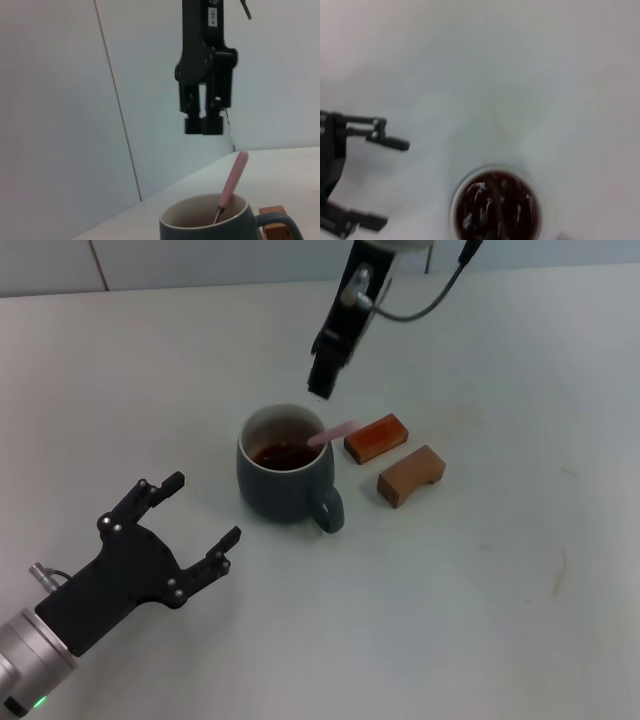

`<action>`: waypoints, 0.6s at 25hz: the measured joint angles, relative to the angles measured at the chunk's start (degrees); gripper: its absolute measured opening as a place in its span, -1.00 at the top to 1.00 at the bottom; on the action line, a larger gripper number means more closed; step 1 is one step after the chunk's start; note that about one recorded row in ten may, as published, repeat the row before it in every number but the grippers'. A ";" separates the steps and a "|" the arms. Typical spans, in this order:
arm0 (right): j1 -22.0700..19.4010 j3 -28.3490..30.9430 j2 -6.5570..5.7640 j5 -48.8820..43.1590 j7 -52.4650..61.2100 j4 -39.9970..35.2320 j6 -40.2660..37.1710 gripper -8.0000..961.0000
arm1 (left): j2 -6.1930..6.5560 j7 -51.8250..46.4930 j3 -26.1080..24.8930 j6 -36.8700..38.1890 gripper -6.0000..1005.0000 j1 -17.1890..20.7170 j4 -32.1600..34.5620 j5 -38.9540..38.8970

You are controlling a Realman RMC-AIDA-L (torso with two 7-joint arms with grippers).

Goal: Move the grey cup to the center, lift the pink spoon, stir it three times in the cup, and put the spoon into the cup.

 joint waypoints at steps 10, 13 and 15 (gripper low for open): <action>-40.86 -10.29 0.02 31.09 -12.45 -45.76 14.11 -0.41 | 0.15 -0.21 -1.70 0.06 -0.69 0.35 -0.12 -0.06; -54.99 -14.39 -0.05 46.02 -25.11 -49.31 22.85 -0.60 | 0.16 -0.25 -2.29 0.16 -0.69 0.38 -0.14 -0.07; -63.43 -16.69 0.07 55.63 -35.95 -48.36 26.18 -0.60 | 0.13 -0.25 -2.62 0.25 -0.69 0.38 -0.24 -0.06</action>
